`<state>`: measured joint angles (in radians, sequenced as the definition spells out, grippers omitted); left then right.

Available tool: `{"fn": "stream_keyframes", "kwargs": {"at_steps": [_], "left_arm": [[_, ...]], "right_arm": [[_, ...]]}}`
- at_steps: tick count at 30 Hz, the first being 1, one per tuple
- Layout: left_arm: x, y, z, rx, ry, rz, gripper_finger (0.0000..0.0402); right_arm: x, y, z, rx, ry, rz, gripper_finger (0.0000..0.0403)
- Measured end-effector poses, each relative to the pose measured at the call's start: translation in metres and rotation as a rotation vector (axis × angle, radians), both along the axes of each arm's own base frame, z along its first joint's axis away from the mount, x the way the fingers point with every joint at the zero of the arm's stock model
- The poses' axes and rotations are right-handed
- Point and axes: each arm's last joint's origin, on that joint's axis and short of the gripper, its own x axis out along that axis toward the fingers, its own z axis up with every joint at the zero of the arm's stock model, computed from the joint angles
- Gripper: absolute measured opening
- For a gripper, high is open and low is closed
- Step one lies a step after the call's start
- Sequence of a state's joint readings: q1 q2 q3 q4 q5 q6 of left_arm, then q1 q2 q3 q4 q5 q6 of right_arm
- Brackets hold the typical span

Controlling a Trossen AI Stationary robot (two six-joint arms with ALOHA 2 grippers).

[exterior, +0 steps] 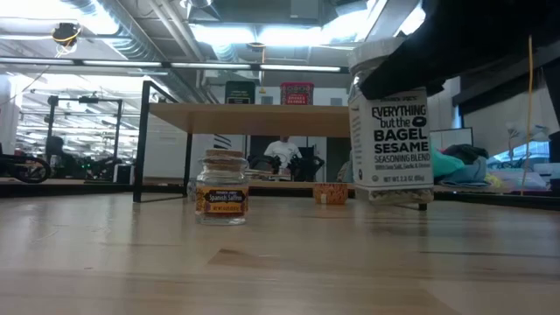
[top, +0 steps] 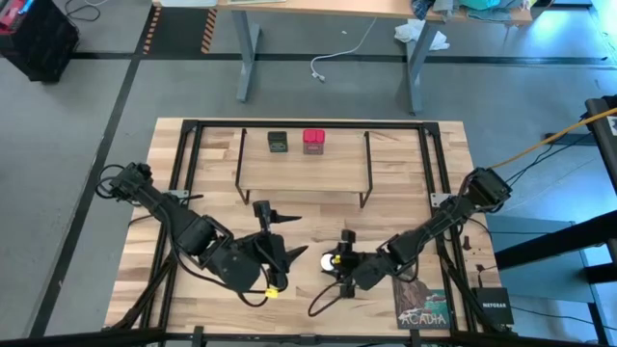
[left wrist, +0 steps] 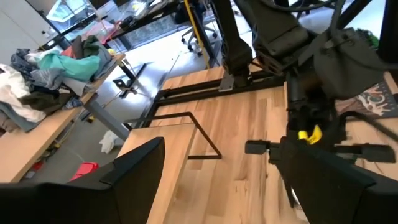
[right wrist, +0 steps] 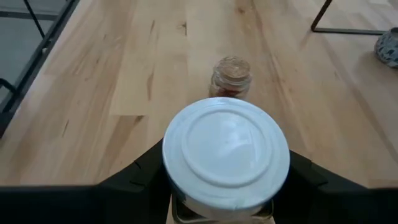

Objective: Shelf spices
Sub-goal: Remove the white seasoning bottle from the shelf

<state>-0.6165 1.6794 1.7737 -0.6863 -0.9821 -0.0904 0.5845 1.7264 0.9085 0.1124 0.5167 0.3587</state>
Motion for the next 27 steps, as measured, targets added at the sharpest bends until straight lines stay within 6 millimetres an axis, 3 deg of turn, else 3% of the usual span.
{"fn": "stream_keyframes", "kwargs": {"at_steps": [13,20,27], "left_arm": [[-0.001,-0.001,0.0,-0.009,-0.023,0.033,0.031],[-0.002,-0.001,0.0,-0.034,-0.036,0.041,0.031],[-0.002,-0.001,0.0,-0.041,-0.038,0.043,0.031]], "right_arm": [[0.016,-0.025,0.0,0.007,0.018,0.006,0.02],[0.022,-0.035,0.001,0.01,0.013,0.007,0.0238],[0.023,-0.034,0.003,-0.007,-0.004,0.04,0.0217]]}}
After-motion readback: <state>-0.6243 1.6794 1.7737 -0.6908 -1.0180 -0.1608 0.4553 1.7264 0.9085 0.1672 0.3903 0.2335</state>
